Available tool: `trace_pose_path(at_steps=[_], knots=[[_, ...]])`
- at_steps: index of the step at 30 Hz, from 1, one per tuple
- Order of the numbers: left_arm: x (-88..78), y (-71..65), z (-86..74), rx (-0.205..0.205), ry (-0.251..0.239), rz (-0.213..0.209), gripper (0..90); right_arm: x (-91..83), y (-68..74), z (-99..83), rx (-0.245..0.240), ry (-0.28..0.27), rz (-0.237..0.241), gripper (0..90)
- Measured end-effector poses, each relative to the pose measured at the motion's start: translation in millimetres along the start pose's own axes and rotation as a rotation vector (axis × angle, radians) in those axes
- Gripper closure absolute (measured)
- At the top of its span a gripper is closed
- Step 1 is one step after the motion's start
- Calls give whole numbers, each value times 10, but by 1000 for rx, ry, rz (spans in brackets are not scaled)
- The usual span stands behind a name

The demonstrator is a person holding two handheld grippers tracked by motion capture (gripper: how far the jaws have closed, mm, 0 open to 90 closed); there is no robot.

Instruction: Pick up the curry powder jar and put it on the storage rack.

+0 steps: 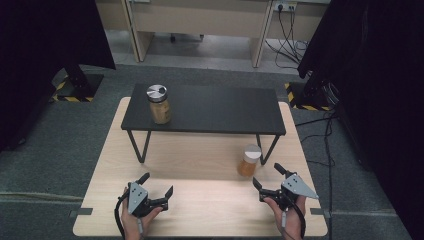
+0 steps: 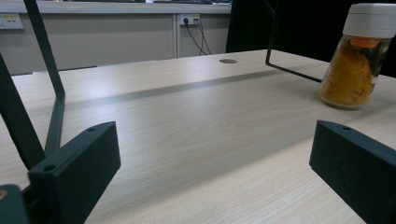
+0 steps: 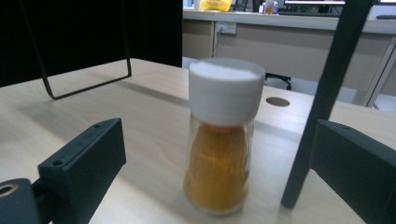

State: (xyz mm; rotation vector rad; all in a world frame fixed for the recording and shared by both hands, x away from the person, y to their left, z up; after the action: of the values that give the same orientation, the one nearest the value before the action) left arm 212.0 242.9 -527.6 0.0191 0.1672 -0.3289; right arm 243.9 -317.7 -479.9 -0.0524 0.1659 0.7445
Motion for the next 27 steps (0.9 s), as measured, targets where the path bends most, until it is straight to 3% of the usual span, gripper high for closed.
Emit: trace_pose_path(at_steps=[8,15,27], knots=[[2,-3,1,1,0,-4,12,297,-58,75,-20,-3,18,61],[2,1,-1,0,-1,-6,12,523,-169,59,9,-20,10,122],[0,9,-5,-3,-3,-8,12,699,-232,-27,22,-40,9,255]])
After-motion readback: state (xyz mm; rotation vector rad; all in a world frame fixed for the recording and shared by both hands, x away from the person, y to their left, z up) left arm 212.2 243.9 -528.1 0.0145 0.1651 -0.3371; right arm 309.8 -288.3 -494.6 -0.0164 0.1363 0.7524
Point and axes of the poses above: each handheld gripper's, and its own axes: x roughly forward along the jaws, z roughly out of its top, y roughly to its left, the point moved 3 cm from there along x, roughly forward along the jaws, and after that the axes turned 9 degrees about z, right-handed, at the moved point
